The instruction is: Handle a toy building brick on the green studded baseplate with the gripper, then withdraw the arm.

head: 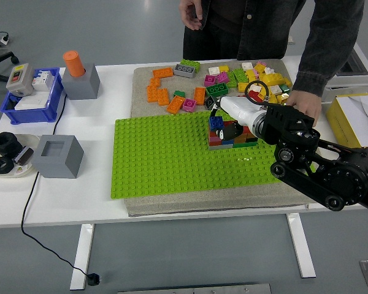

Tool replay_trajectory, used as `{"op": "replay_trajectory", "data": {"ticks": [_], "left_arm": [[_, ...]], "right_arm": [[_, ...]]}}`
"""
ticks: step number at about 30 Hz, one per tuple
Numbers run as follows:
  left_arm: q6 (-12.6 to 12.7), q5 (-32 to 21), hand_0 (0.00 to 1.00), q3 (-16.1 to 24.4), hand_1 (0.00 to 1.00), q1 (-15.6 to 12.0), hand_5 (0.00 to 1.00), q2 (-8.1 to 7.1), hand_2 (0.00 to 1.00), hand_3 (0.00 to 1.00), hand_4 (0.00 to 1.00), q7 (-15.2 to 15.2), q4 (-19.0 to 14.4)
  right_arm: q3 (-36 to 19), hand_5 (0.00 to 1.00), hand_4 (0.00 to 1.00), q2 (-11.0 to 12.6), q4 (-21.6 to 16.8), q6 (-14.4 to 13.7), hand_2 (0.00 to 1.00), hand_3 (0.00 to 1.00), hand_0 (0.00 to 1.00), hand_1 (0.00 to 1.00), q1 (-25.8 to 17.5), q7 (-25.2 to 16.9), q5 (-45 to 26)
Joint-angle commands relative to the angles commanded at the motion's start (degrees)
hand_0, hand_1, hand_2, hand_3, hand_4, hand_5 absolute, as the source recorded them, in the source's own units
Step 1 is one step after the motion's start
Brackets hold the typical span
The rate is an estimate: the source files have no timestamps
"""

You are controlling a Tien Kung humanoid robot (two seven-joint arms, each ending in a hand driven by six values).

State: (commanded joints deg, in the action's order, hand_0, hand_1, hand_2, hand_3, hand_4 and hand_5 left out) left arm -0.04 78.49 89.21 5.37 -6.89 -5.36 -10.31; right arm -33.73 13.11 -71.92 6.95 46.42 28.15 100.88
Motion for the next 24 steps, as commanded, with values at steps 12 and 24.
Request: {"op": "replay_trajectory", "data": {"ticks": [12, 24], "left_arm": [[0.0, 0.0, 0.633, -0.2, 0.589, 0.1, 0.215, -0.05, 0.562, 0.581, 0.626, 0.0, 0.0], [0.0, -0.2, 0.633, -0.4, 0.588, 0.2, 0.214, -0.05, 0.562, 0.581, 0.626, 0.0, 0.0]], "right_arm": [[0.3, 0.161, 0.603, -0.6, 1.7, -0.5, 0.892, 0.591, 0.844, 0.858, 0.2, -0.8, -0.4], [0.6, 0.155, 0.619, -0.6, 2.2, -1.2, 0.901, 0.664, 0.845, 0.859, 0.2, -1.3, -0.7]]}}
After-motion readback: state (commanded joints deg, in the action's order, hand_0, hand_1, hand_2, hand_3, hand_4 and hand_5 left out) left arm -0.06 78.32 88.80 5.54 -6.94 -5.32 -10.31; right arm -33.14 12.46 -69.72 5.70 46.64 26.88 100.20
